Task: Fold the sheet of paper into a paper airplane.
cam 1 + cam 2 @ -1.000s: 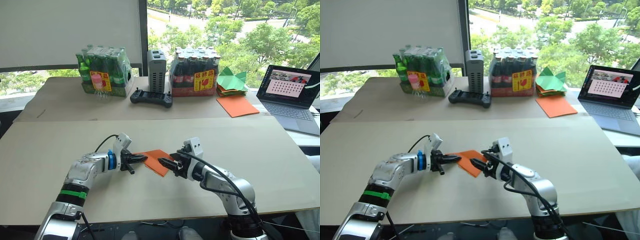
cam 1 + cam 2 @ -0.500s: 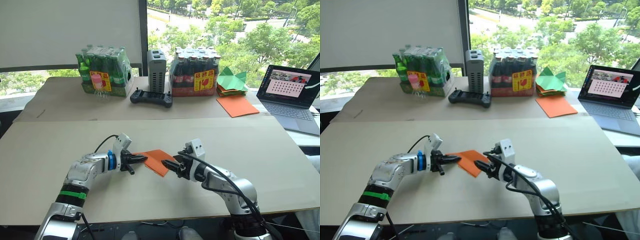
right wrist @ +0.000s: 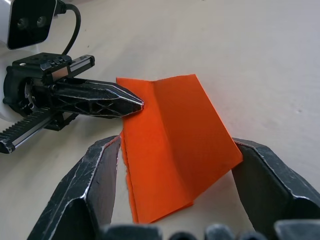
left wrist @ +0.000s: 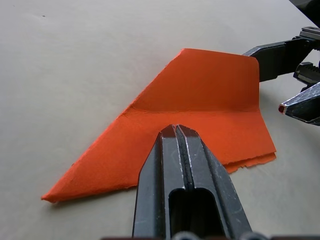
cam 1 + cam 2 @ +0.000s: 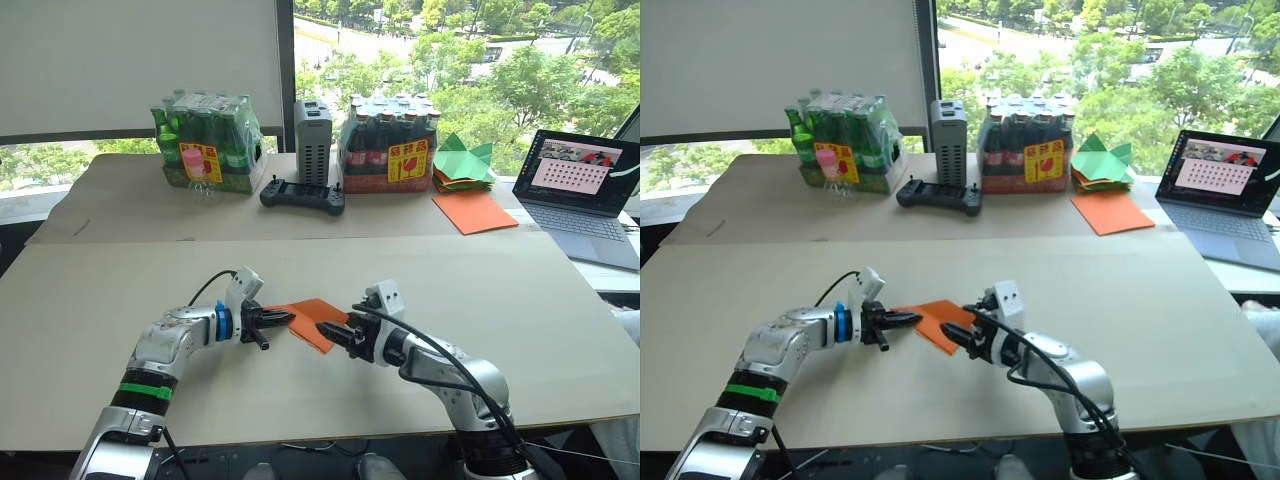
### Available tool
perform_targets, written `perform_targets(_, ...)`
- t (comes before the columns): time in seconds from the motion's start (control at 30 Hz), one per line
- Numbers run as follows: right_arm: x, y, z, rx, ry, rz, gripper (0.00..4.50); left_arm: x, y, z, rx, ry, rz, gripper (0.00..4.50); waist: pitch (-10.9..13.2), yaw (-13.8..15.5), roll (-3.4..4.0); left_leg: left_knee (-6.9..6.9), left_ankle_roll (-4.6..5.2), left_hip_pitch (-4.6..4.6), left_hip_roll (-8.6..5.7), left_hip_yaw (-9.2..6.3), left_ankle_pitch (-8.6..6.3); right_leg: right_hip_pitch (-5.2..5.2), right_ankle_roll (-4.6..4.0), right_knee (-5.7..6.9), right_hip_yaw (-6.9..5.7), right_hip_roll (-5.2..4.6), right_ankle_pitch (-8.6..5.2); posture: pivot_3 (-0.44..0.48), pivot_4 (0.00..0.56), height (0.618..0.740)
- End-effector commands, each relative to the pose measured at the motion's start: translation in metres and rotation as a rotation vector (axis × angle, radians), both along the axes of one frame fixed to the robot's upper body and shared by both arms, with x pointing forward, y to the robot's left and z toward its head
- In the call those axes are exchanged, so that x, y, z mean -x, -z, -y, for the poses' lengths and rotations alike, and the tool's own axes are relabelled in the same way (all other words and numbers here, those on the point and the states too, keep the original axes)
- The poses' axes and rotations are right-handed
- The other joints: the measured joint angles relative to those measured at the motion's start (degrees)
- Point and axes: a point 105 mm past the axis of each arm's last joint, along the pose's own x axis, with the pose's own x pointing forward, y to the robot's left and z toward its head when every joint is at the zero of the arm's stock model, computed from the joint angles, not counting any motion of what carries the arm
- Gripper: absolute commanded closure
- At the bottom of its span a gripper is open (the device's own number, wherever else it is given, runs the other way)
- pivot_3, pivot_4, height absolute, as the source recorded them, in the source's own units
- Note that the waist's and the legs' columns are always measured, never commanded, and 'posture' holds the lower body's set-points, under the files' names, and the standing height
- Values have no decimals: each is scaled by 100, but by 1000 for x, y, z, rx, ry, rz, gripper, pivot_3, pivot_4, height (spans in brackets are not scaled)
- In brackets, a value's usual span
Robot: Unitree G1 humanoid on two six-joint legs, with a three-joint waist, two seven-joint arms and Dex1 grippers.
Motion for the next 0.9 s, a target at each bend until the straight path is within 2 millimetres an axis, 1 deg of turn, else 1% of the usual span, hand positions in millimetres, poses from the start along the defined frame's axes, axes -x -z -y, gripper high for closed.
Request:
perform_targets(0.03,0,-13,-3,-24,-11,51,1683,4,7,1,-6,0,-27,4500,0,1,0,0,0,0,0,0,0,0,0,0,0,0,0,0,150,740)
perform_targets(0.17,-1,-15,-2,-11,-10,72,3026,5,7,-1,-8,-4,-29,4500,0,0,0,0,0,0,0,0,0,0,0,0,0,0,0,0,150,740)
perform_targets(0.2,-2,-14,-2,2,-12,84,3461,5,7,-1,-9,-5,-29,4500,0,1,0,0,0,0,0,0,0,0,0,0,0,0,0,0,150,740)
perform_targets(0.23,-2,-14,-2,15,-15,97,3744,5,7,-1,-8,-6,-29,4500,0,0,0,0,0,0,0,0,0,0,0,0,0,0,0,0,150,740)
perform_targets(0.27,-1,-14,-2,31,-22,112,4145,5,7,-2,-8,-7,-30,4500,0,0,0,0,0,0,0,0,0,0,0,0,0,0,0,0,150,740)
perform_targets(0.3,0,-14,-3,47,-31,133,4418,5,7,-2,-8,-7,-30,4500,0,-1,0,0,0,0,0,0,0,0,0,-1,0,0,0,0,150,740)
perform_targets(0.37,1,-15,-5,98,-52,197,4482,5,7,-2,-8,-7,-30,4500,0,-3,0,0,0,0,0,1,0,-1,1,0,0,1,0,0,150,740)
perform_targets(0.47,2,-14,-8,273,-100,396,4482,5,6,-2,-8,-6,-30,4500,0,-4,0,0,0,0,0,1,0,0,1,-2,0,0,-1,0,150,740)
perform_targets(0.6,6,-6,-10,489,-195,627,4482,5,6,-2,-7,-8,-29,4500,0,-4,0,0,0,0,0,3,0,0,3,-4,0,0,-2,0,150,740)
perform_targets(0.67,10,0,-12,621,-272,784,4482,5,6,-2,-6,-11,-29,4500,0,-3,0,0,0,1,-1,3,0,0,3,-5,0,0,-2,0,150,740)
perform_targets(0.73,12,5,-13,696,-327,875,4482,5,6,-3,-6,-12,-29,4500,0,1,-1,0,0,0,-1,4,0,0,3,-5,1,0,-2,0,150,740)
perform_targets(0.9,9,10,-12,815,-410,1019,4482,4,4,-5,-6,-21,-26,4500,0,-9,-1,0,0,3,-1,4,0,3,2,-5,1,0,-1,0,150,740)
